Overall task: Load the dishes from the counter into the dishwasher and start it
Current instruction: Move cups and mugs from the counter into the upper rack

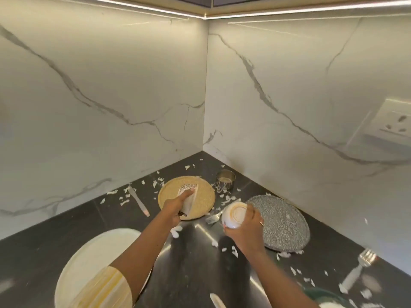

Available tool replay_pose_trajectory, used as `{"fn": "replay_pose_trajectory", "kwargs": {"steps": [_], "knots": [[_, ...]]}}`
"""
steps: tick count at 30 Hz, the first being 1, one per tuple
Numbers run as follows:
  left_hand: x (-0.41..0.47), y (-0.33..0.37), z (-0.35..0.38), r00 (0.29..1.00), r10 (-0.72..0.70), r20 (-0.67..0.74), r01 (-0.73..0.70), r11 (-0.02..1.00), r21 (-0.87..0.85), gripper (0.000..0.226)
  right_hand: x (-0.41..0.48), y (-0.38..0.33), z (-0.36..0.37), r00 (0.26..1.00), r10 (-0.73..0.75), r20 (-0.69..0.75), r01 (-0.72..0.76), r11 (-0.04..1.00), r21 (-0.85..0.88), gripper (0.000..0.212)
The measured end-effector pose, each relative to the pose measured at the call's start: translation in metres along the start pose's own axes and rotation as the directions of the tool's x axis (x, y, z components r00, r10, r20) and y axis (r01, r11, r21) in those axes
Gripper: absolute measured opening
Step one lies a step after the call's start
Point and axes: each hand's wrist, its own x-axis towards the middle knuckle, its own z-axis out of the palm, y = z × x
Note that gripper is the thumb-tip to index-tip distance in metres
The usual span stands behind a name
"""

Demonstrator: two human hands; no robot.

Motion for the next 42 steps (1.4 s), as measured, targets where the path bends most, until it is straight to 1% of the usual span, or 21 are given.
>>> {"fn": "replay_pose_trajectory", "kwargs": {"steps": [1, 2, 4, 5, 6, 9, 12, 13, 16, 19, 21, 23, 26, 28, 30, 32, 34, 38, 40, 42], "knots": [[-0.014, -0.010, 0.000, 1.000, 0.025, -0.011, -0.025, 0.999, 0.027, 0.065, -0.008, 0.000, 0.001, 1.000, -0.019, -0.012, 0.019, 1.000, 0.005, 0.109], [-0.028, -0.018, -0.001, 0.998, 0.053, -0.019, -0.052, 0.997, 0.055, 0.071, -0.018, -0.001, 0.000, 0.999, -0.042, -0.009, 0.042, 0.999, 0.004, 0.109], [-0.045, -0.035, -0.007, 0.992, 0.117, -0.057, -0.108, 0.985, 0.135, 0.101, -0.036, -0.004, -0.005, 0.996, -0.079, 0.045, 0.079, 0.997, 0.004, 0.109], [-0.052, -0.043, -0.010, 0.985, 0.148, -0.087, -0.130, 0.973, 0.189, 0.110, -0.044, -0.004, -0.007, 0.994, -0.096, 0.055, 0.096, 0.995, 0.003, 0.110], [-0.059, -0.050, -0.014, 0.977, 0.184, -0.110, -0.151, 0.955, 0.256, 0.111, -0.051, -0.003, -0.007, 0.992, -0.121, 0.046, 0.122, 0.992, -0.016, 0.110], [-0.091, -0.065, -0.016, 0.941, 0.302, -0.152, -0.207, 0.871, 0.446, 0.098, -0.073, 0.005, -0.003, 0.988, -0.154, 0.032, 0.155, 0.987, -0.040, 0.109], [-0.115, -0.081, -0.016, 0.916, 0.368, -0.162, -0.235, 0.817, 0.527, 0.093, -0.097, 0.008, -0.008, 0.974, -0.222, 0.051, 0.224, 0.974, -0.035, 0.110], [-0.122, -0.087, -0.017, 0.908, 0.383, -0.168, -0.235, 0.799, 0.553, 0.094, -0.105, 0.009, -0.010, 0.973, -0.225, 0.058, 0.228, 0.973, -0.036, 0.110], [-0.146, -0.105, -0.019, 0.906, 0.385, -0.175, -0.221, 0.784, 0.580, 0.098, -0.130, 0.018, -0.013, 0.984, -0.173, 0.046, 0.175, 0.983, -0.063, 0.115], [-0.176, -0.122, -0.024, 0.901, 0.413, -0.132, -0.272, 0.776, 0.569, 0.096, -0.168, 0.015, -0.028, 0.985, -0.171, 0.002, 0.171, 0.983, -0.065, 0.114], [-0.196, -0.132, -0.033, 0.894, 0.439, -0.094, -0.315, 0.762, 0.566, 0.097, -0.195, 0.012, -0.036, 0.990, -0.139, 0.022, 0.139, 0.989, -0.040, 0.109], [-0.215, -0.143, -0.048, 0.887, 0.460, -0.053, -0.356, 0.751, 0.556, 0.097, -0.220, 0.013, -0.040, 0.994, -0.111, -0.021, 0.110, 0.992, -0.061, 0.110], [-0.247, -0.167, -0.082, 0.863, 0.503, 0.038, -0.435, 0.703, 0.563, 0.083, -0.266, 0.016, -0.040, 0.993, -0.090, -0.072, 0.084, 0.992, -0.091, 0.115], [-0.268, -0.188, -0.109, 0.850, 0.519, 0.087, -0.468, 0.671, 0.575, 0.080, -0.306, 0.018, -0.043, 0.992, -0.095, -0.088, 0.084, 0.989, -0.124, 0.117], [-0.287, -0.213, -0.135, 0.852, 0.514, 0.103, -0.467, 0.655, 0.594, 0.087, -0.351, 0.022, -0.046, 0.993, -0.062, -0.104, 0.048, 0.990, -0.130, 0.116], [-0.307, -0.240, -0.153, 0.861, 0.495, 0.119, -0.458, 0.652, 0.604, 0.093, -0.394, 0.029, -0.052, 0.996, -0.020, -0.091, 0.006, 0.989, -0.145, 0.116], [-0.334, -0.264, -0.164, 0.862, 0.477, 0.170, -0.472, 0.634, 0.612, 0.097, -0.433, 0.037, -0.058, 0.997, 0.010, -0.079, -0.023, 0.986, -0.163, 0.115], [-0.373, -0.301, -0.171, 0.834, 0.453, 0.314, -0.545, 0.592, 0.594, 0.089, -0.492, 0.053, -0.073, 0.987, 0.123, -0.105, -0.137, 0.980, -0.141, 0.110], [-0.384, -0.317, -0.168, 0.820, 0.439, 0.366, -0.569, 0.557, 0.605, 0.091, -0.517, 0.058, -0.080, 0.977, 0.185, -0.102, -0.196, 0.974, -0.109, 0.109], [-0.397, -0.330, -0.163, 0.799, 0.431, 0.419, -0.600, 0.525, 0.604, 0.096, -0.538, 0.065, -0.085, 0.974, 0.201, -0.107, -0.214, 0.968, -0.128, 0.111]]}}
